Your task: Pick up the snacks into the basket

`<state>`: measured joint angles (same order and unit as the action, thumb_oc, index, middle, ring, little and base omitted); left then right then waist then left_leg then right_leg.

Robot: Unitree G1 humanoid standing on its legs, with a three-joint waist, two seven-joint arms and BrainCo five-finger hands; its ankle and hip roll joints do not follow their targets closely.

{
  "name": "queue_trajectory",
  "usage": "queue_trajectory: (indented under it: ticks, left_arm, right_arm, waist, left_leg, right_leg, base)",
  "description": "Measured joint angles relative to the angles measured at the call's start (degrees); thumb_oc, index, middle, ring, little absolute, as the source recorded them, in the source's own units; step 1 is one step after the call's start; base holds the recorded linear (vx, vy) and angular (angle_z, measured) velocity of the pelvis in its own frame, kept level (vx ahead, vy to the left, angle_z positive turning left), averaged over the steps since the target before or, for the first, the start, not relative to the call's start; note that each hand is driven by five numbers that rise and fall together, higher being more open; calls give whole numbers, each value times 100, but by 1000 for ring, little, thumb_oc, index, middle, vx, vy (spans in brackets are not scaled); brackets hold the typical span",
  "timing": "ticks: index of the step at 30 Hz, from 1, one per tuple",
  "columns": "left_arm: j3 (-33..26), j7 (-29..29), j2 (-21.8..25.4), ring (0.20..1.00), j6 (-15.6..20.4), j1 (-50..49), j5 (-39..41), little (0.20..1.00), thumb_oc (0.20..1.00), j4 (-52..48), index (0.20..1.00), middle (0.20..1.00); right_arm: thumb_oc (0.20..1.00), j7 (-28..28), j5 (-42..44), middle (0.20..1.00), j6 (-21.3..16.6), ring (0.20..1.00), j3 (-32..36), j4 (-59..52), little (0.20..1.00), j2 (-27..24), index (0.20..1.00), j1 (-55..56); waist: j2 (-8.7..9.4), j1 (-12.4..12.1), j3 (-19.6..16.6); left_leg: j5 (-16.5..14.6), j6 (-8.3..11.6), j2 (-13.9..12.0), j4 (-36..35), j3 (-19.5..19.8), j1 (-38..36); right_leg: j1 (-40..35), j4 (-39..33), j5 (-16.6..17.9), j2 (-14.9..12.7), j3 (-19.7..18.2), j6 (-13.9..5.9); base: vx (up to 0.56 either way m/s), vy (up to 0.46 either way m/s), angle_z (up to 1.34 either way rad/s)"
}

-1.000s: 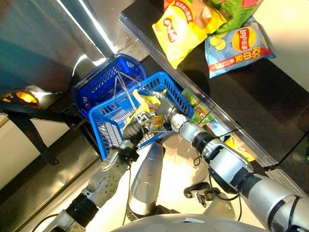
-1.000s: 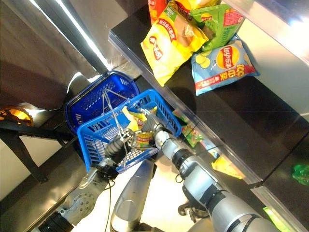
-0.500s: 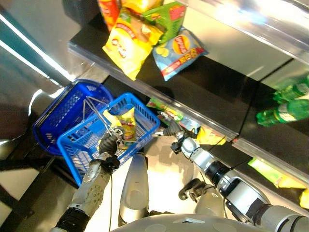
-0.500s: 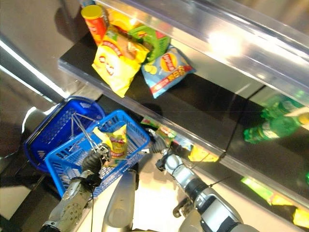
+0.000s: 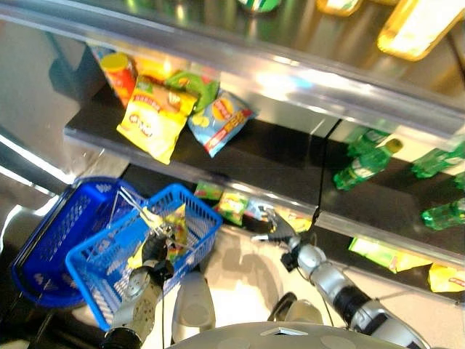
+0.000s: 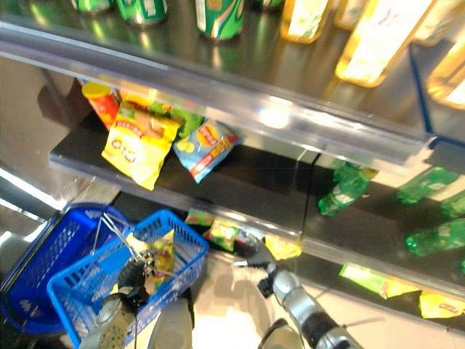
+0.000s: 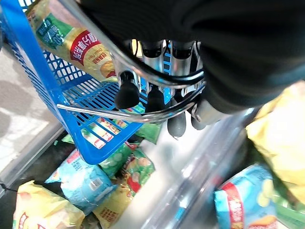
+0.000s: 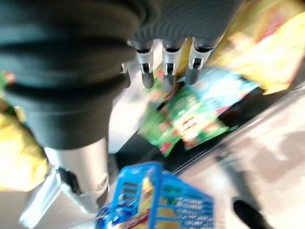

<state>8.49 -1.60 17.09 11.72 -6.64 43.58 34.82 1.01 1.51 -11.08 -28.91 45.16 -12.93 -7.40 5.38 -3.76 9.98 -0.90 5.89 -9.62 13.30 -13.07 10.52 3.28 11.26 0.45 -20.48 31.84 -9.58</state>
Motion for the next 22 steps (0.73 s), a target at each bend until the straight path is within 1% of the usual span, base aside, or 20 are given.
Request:
queue_trajectory:
  ticks: [1,2,3,6,9,11,12,14,18,19,22]
  left_arm:
    - [-103,36,-131,200,-2,-20,-149,200,200,348,200,200]
    - [-98,35,-171,200,-5,-25,-221,200,200,473,200,200]
    - [-175,47,-257,200,0,-28,-285,200,200,659,200,200]
    - [-195,58,-312,200,-10,0,-469,200,200,908,200,200]
    - [-225,82,-409,200,-16,-28,-680,200,200,1216,200,200]
    - [-224,109,-456,200,-18,-8,-745,200,200,1329,200,200]
    - [-223,126,-489,200,-21,-30,-881,200,200,1471,200,200]
    - [-222,122,-482,200,-48,-112,-918,200,200,1562,200,200]
    - [-173,125,-481,200,-129,-168,-1087,200,200,1622,200,200]
    - [-129,125,-491,200,-138,-174,-1118,200,200,1623,200,200]
    - [-90,155,-578,200,-139,-175,-1130,200,200,1640,200,200]
  right_arm:
    - [1000,-3,-36,1000,21,1000,137,455,1000,119,1000,67]
    - [1000,4,-40,1000,28,1000,150,586,1000,124,1000,113]
    - [1000,-1,-81,1000,31,1000,234,900,1000,156,1000,165]
    - [1000,3,-122,1000,32,1000,376,1095,1000,142,1000,287]
    - [1000,38,-204,1000,49,1000,599,1630,1000,202,1000,349]
    - [1000,46,-215,1000,47,1000,755,1985,1000,232,1000,405]
    - [1000,84,-255,1000,85,1000,851,2245,1000,269,1000,452]
    - [1000,106,-341,1000,121,1000,936,2442,1000,286,1000,500]
    - [1000,216,-369,1000,151,1000,1270,2669,1000,310,1000,517]
    - [1000,234,-361,1000,154,1000,1289,2724,1000,295,1000,528]
    - [1000,310,-186,1000,163,1000,1643,2907,1000,340,1000,525]
  waist:
    - [16,-37,-201]
    - [18,38,-255]
    - [22,-8,-364]
    - [36,147,-433]
    - [30,149,-611]
    - [22,152,-672]
    - [14,146,-790]
    - [6,149,-828]
    - [-32,155,-861]
    - [-39,160,-861]
    - [-50,173,-863]
  left_leg:
    - [78,16,25,-251,-144,-182]
    - [97,20,50,-334,-211,-265]
    - [154,31,72,-548,-350,-407]
    - [287,76,88,-859,-533,-645]
    - [361,121,104,-1194,-738,-916]
    - [415,152,108,-1333,-755,-1005]
    - [455,166,117,-1455,-791,-1034]
    - [476,186,108,-1546,-874,-1098]
    - [478,189,124,-1602,-873,-1160]
    - [478,189,125,-1629,-869,-1198]
    - [479,193,140,-1680,-874,-1296]
  right_leg:
    - [-93,-275,152,58,-66,-23]
    - [-112,-378,199,78,-98,-29]
    - [-143,-569,291,129,-191,-37]
    - [-205,-822,398,221,-308,-34]
    - [-247,-995,454,297,-477,-40]
    - [-314,-1146,508,355,-493,-41]
    - [-309,-1228,531,389,-512,-46]
    - [-316,-1345,579,435,-576,-42]
    - [-336,-1386,596,444,-629,-47]
    - [-357,-1390,595,445,-637,-49]
    - [-415,-1418,599,445,-648,-60]
  base:
    - [40,24,-33]
    - [57,33,-48]
    - [34,15,-34]
    - [46,11,-33]
    - [29,-20,-28]
    - [12,-9,-16]
    - [19,-12,-12]
    - [39,-17,-17]
    - [38,-40,-10]
    - [35,-38,-5]
    - [39,-28,-1]
